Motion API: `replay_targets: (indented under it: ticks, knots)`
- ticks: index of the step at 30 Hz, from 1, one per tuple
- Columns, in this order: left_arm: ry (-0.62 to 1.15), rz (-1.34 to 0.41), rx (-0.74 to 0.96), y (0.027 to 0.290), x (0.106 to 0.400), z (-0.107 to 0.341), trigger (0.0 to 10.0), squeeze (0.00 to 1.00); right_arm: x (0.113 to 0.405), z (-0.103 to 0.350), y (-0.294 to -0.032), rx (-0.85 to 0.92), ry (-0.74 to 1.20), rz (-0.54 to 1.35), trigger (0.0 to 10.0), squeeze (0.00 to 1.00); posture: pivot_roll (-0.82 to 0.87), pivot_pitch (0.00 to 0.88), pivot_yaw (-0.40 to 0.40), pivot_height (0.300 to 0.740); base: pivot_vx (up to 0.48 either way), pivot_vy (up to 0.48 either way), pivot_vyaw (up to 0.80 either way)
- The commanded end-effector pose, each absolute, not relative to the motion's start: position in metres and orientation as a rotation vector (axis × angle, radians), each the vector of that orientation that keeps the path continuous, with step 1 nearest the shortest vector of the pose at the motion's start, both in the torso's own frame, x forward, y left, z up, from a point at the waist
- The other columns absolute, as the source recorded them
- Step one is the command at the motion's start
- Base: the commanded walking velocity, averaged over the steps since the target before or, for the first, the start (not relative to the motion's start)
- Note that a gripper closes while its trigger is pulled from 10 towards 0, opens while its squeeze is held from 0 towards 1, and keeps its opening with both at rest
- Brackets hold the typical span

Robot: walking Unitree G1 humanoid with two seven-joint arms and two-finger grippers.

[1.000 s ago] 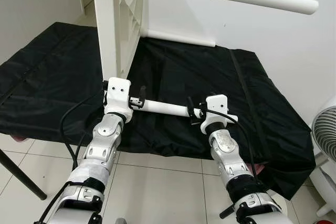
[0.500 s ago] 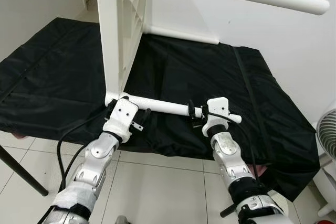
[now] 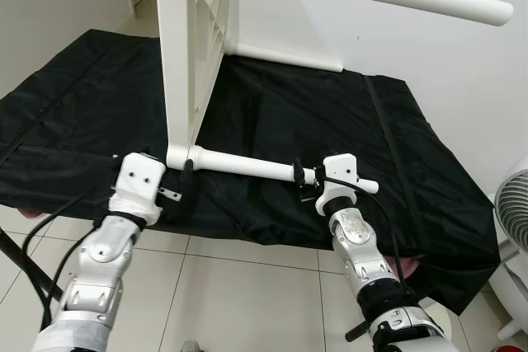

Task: Building children table

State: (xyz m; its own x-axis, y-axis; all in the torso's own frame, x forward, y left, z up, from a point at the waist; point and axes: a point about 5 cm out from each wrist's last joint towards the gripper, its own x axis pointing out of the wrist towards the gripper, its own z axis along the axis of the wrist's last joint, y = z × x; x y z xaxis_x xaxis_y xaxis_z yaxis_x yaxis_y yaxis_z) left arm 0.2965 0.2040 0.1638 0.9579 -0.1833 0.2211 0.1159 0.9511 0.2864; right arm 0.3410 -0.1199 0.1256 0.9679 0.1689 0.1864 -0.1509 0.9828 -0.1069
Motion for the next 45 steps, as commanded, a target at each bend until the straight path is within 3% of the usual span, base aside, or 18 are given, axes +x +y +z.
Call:
replay_targets:
  ticks: [1, 7, 20, 34, 45]
  knots:
    - [-0.235, -0.121, 0.264, 0.206, 0.299, 0.162, 10.0, 0.0, 0.343, 0.125, -0.124, -0.095, -0.186, 0.154, 10.0, 0.0, 0.17, 0.069, -0.104, 0.74, 0.0, 0.0, 0.0]
    - [-0.232, -0.106, 0.298, 0.203, 0.312, 0.166, 10.0, 0.0, 0.349, 0.131, -0.131, -0.105, -0.198, 0.133, 10.0, 0.0, 0.16, 0.073, -0.101, 0.74, 0.0, 0.0, 0.0]
    - [-0.218, -0.05, 0.177, 0.208, 0.33, 0.176, 10.0, 0.0, 0.353, 0.14, -0.161, -0.138, -0.22, 0.044, 10.0, 0.0, 0.12, 0.059, -0.079, 0.74, 0.0, 0.068, 0.0]
    - [-0.222, -0.052, 0.172, 0.206, 0.334, 0.178, 10.0, 0.0, 0.353, 0.138, -0.157, -0.134, -0.218, 0.047, 10.0, 0.0, 0.13, 0.064, -0.075, 0.74, 0.0, 0.355, 0.0]
    - [-0.228, -0.079, 0.202, 0.198, 0.333, 0.177, 10.0, 0.0, 0.352, 0.135, -0.159, -0.138, -0.21, 0.046, 10.0, 0.0, 0.13, 0.064, -0.076, 0.74, 0.0, 0.0, 0.0]
